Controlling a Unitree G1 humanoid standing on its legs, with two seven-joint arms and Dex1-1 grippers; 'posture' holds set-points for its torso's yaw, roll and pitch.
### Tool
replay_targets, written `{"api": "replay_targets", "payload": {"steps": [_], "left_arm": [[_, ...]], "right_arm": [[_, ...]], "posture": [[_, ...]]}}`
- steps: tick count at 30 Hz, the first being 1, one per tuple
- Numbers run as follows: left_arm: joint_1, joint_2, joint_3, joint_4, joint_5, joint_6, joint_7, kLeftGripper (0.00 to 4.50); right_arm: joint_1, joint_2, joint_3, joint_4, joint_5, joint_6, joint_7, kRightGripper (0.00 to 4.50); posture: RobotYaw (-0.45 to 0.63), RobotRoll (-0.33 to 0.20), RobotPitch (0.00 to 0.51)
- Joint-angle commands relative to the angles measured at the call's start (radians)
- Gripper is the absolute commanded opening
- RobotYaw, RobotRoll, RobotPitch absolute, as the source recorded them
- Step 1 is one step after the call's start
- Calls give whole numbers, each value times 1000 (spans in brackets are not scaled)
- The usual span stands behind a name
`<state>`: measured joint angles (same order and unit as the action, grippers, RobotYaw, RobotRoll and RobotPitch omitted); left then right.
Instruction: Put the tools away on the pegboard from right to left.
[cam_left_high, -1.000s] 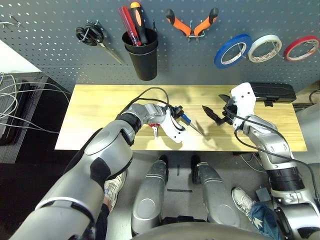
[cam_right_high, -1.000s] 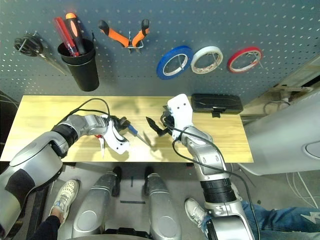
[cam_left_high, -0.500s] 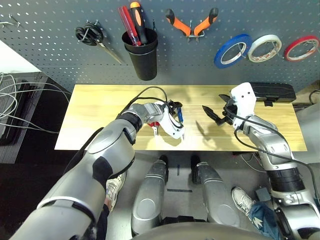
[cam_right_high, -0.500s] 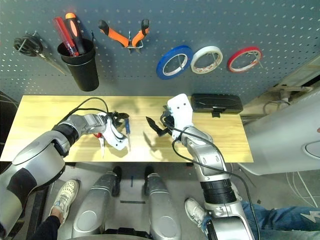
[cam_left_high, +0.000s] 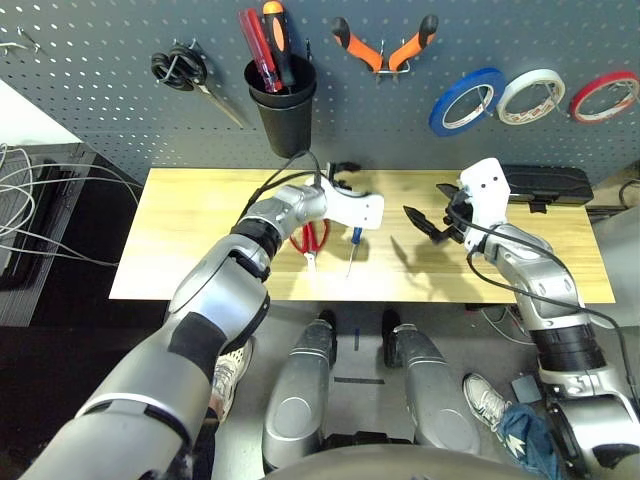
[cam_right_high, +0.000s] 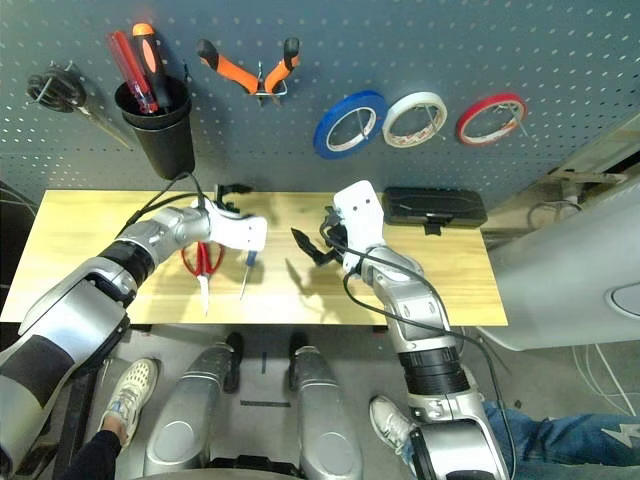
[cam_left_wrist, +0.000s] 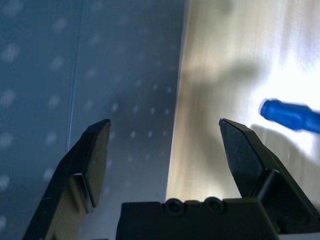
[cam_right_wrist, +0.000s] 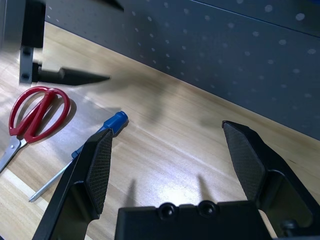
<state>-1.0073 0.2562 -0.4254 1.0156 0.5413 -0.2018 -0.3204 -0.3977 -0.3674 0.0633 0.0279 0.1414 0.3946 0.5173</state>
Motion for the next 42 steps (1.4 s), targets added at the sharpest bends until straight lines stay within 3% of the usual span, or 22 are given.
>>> {"api": "replay_targets", "payload": {"steps": [1, 4, 13, 21, 42], "left_arm": [[110, -24, 93, -166, -126, 228, -121, 4453], [212, -53, 150, -318, -205, 390, -176, 4453], [373, -94, 168, -513, -250, 532, -148, 4453], [332, -178, 290, -496, -350, 788, -46, 4453], [194, -240, 335, -248, -440, 819, 35, 4453]], "right_arm": [[-4, 5, 11, 42, -10, -29, 13, 4500], [-16, 9, 11, 71, -12, -50, 14, 4500], [-12, 15, 13, 93, -10, -67, 24, 4500], [5, -2, 16, 92, 13, 30, 75, 4500], [48, 5, 2, 106, -15, 94, 9, 4500]], "posture": [[142, 0, 293], [152, 0, 286], [153, 0, 287], [153, 0, 292], [136, 0, 363]]}}
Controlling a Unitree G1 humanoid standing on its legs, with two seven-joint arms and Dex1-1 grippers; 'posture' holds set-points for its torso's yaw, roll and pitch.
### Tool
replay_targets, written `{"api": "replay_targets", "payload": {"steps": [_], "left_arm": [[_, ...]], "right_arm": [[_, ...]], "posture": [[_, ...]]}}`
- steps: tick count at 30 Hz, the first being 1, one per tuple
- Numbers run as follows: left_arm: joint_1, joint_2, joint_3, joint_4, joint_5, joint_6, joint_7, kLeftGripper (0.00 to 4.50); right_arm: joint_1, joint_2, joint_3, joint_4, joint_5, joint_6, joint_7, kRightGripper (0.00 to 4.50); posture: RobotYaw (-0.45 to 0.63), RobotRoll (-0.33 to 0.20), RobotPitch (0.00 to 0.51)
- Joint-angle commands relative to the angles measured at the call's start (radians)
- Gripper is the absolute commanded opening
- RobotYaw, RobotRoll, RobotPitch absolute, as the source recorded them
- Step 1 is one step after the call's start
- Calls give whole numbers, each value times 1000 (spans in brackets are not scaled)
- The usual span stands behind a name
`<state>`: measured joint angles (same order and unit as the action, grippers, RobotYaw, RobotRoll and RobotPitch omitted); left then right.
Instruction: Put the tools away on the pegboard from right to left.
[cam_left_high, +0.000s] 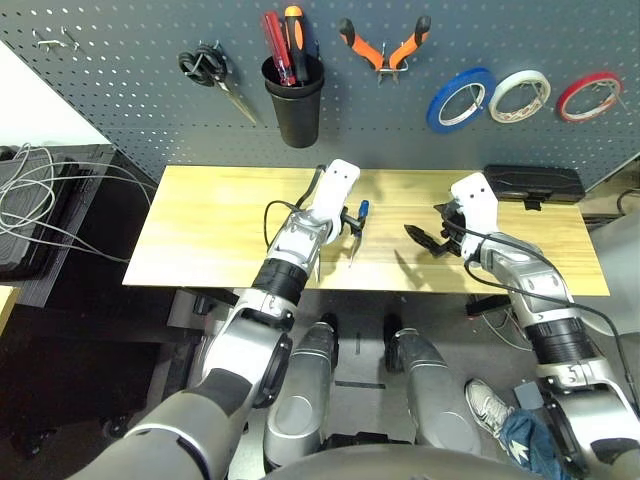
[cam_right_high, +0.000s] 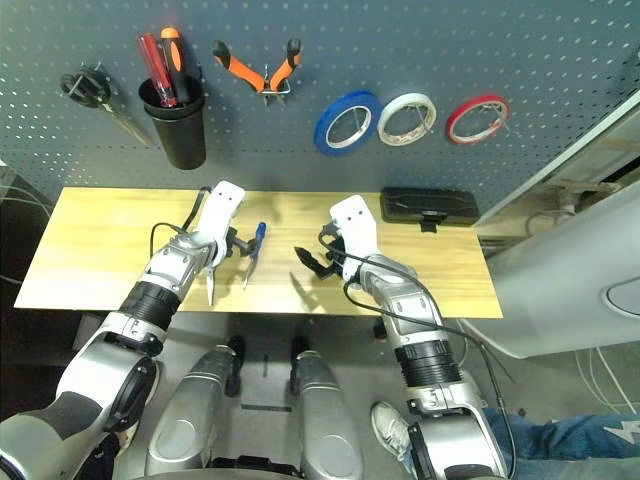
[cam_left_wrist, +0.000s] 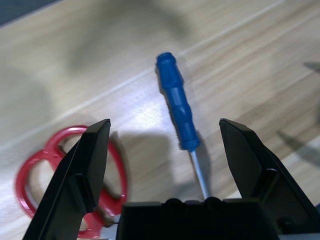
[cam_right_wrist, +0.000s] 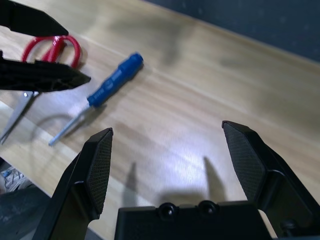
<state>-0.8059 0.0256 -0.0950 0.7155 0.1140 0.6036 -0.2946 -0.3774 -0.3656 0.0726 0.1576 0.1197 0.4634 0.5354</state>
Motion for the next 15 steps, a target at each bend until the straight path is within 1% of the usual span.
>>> {"api": "replay_targets", "payload": {"steps": [1, 6, 8, 15], "left_arm": [[-14, -14, 8, 68, -18, 10, 14, 4453], [-49, -38, 31, 140, -46, -10, 40, 4453], [-68, -49, 48, 182, -61, -28, 54, 4453], [-117, -76, 74, 293, -87, -96, 86, 4453]], "right_arm": [[33, 5, -8, -29, 7, 31, -12, 4500], [66, 12, -15, -67, 9, 58, -27, 4500], [71, 15, -18, -70, 7, 61, -33, 4500], [106, 22, -26, -120, 12, 90, -58, 4500]], "posture": [[135, 0, 367], [126, 0, 390], [124, 0, 392], [95, 0, 428]]}}
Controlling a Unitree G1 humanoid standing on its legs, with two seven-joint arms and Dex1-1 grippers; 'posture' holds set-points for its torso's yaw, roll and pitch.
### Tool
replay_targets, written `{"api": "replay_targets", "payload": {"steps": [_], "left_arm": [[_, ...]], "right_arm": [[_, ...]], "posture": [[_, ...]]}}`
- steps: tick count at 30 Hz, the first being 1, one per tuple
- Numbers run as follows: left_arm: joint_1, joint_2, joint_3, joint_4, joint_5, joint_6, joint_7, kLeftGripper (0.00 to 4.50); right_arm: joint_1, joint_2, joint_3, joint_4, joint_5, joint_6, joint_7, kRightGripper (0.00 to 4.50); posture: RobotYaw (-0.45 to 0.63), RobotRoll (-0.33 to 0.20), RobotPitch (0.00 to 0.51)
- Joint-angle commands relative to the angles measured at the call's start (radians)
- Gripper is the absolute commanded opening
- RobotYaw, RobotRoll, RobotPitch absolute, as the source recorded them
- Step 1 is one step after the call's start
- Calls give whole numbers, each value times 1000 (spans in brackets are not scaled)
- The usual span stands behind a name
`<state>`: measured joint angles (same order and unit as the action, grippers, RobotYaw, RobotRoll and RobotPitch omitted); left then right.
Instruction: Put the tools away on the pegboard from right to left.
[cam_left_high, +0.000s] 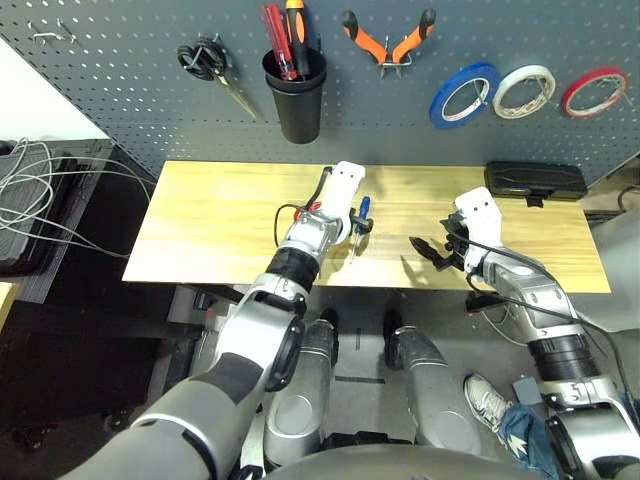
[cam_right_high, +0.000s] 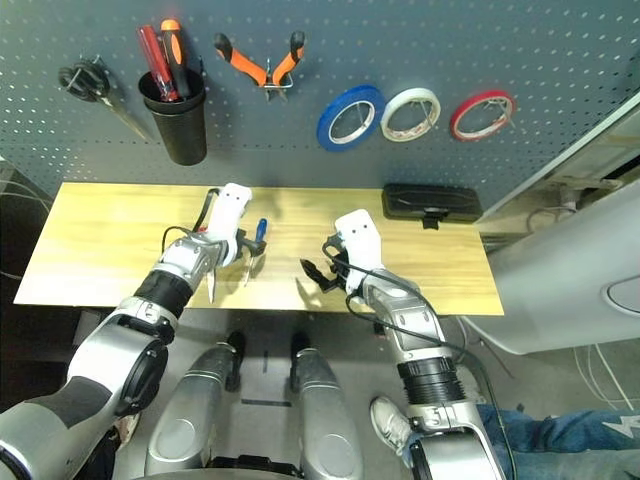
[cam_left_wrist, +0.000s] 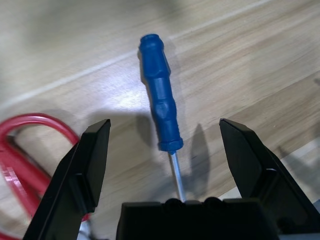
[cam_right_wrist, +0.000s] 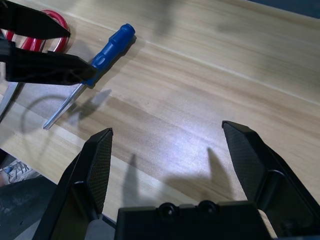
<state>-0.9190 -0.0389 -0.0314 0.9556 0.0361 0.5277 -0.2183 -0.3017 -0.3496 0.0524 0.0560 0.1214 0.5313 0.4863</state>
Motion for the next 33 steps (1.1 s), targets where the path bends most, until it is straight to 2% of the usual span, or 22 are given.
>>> {"api": "replay_targets", "payload": {"steps": [1, 10, 12, 16, 21, 23, 25, 29, 33], "left_arm": [[-6, -13, 10, 58, -9, -23, 11, 4453], [-34, -30, 41, 161, -19, -93, 58, 4453], [-37, -35, 42, 178, -17, -113, 62, 4057], [-42, -54, 57, 188, -24, -144, 75, 2864], [-38, -88, 70, 144, -54, -137, 81, 1080], [3, -96, 53, 54, -58, -119, 81, 724], [42, -98, 40, -26, -60, -99, 79, 724], [224, -81, -23, -375, -54, -36, 70, 724], [354, -43, -92, -641, -56, 32, 23, 724]], "right_arm": [[38, 7, -7, -31, 11, 28, -12, 4500], [77, 19, -8, -88, 15, 61, -35, 4500], [77, 20, -10, -92, 15, 64, -38, 4500], [76, 19, -15, -91, 12, 61, -46, 4500], [57, 13, -19, -64, 8, 41, -45, 4500], [34, 14, -21, -44, 10, 22, -37, 4500], [15, 14, -22, -22, 13, 3, -30, 4500], [-28, 10, -23, 38, 17, -45, 2, 4500], [-68, 0, -21, 110, 14, -90, 31, 4500]], "posture": [[91, 0, 432], [68, 0, 448], [61, 0, 449], [49, 0, 435], [61, 0, 405], [67, 0, 382], [72, 0, 370], [96, 0, 332], [109, 0, 299]]}}
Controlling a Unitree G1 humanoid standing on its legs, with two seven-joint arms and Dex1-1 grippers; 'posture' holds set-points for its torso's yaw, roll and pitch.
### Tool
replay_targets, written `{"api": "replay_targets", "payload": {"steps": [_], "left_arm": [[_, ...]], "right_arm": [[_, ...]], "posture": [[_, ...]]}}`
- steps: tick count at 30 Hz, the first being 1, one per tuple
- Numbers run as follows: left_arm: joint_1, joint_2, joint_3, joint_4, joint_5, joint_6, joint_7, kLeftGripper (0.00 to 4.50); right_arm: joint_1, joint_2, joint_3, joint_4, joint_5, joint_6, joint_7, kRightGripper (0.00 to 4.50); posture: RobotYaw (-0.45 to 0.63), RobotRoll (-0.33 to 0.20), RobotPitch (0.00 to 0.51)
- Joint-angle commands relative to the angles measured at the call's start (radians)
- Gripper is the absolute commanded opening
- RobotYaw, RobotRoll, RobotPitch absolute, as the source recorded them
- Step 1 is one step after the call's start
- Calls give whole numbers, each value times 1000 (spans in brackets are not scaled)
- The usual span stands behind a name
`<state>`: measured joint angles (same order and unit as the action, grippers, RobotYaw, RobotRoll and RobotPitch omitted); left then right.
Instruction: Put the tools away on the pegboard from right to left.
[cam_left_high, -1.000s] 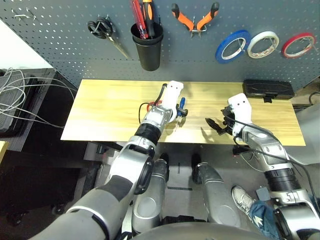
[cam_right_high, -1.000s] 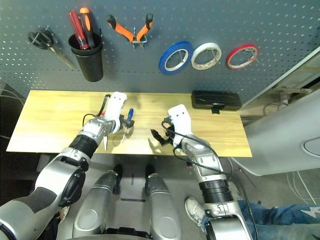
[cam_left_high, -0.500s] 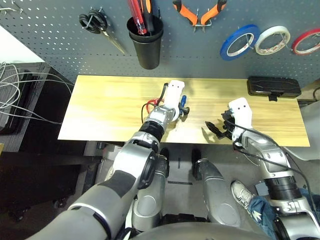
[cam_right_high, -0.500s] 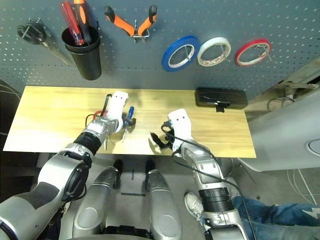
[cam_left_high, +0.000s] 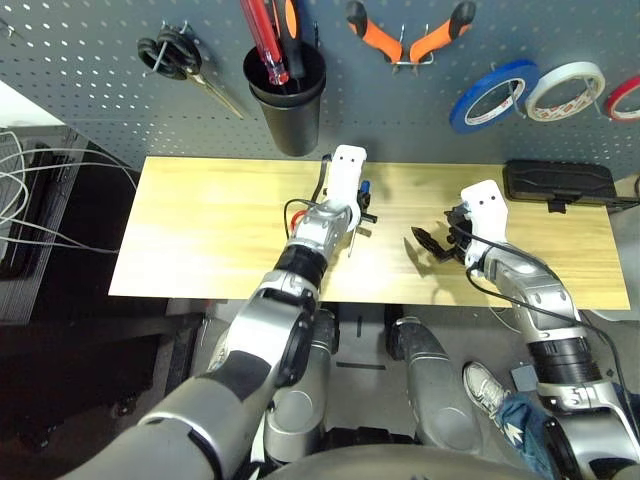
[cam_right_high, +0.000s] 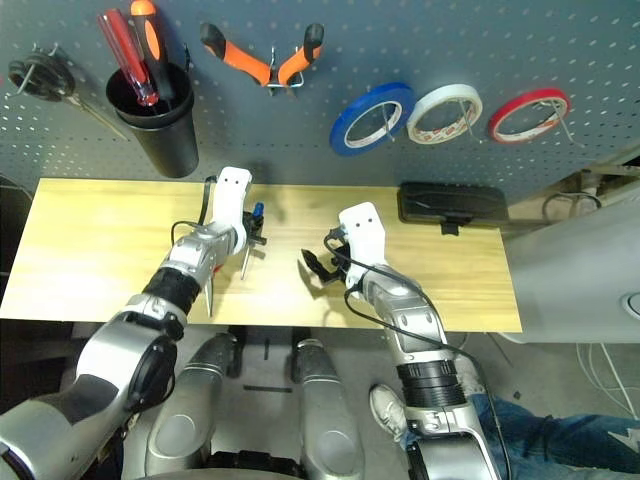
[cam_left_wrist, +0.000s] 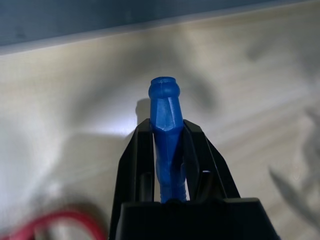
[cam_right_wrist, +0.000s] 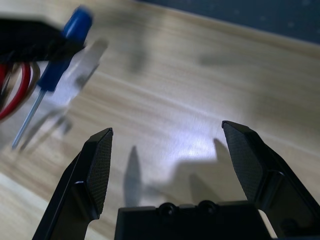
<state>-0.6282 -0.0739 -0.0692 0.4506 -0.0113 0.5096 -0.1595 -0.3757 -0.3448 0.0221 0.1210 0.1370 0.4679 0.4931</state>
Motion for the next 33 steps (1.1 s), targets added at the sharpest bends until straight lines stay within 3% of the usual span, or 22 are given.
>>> {"api": "replay_targets", "payload": {"steps": [1, 7, 14, 20, 33], "left_arm": [[97, 9, -77, -201, -9, 61, -61, 724], [244, 99, -130, -510, -31, 80, -158, 724], [243, 137, -72, -706, -102, 87, -189, 724], [162, 189, -27, -768, -176, 62, -238, 724], [-92, 204, 133, -764, -301, -40, -211, 724]], "right_arm": [[3, -7, 11, 48, -2, -34, 31, 4500], [-28, -6, 21, 72, 3, -81, 73, 4500], [-60, 15, 28, 84, 1, -126, 98, 4500], [-83, 20, 34, 111, -3, -157, 107, 4500], [-105, 49, 28, 62, 53, -190, 149, 4500]], "posture": [[109, 0, 299], [132, 0, 275], [137, 0, 276], [136, 0, 275], [132, 0, 275]]}}
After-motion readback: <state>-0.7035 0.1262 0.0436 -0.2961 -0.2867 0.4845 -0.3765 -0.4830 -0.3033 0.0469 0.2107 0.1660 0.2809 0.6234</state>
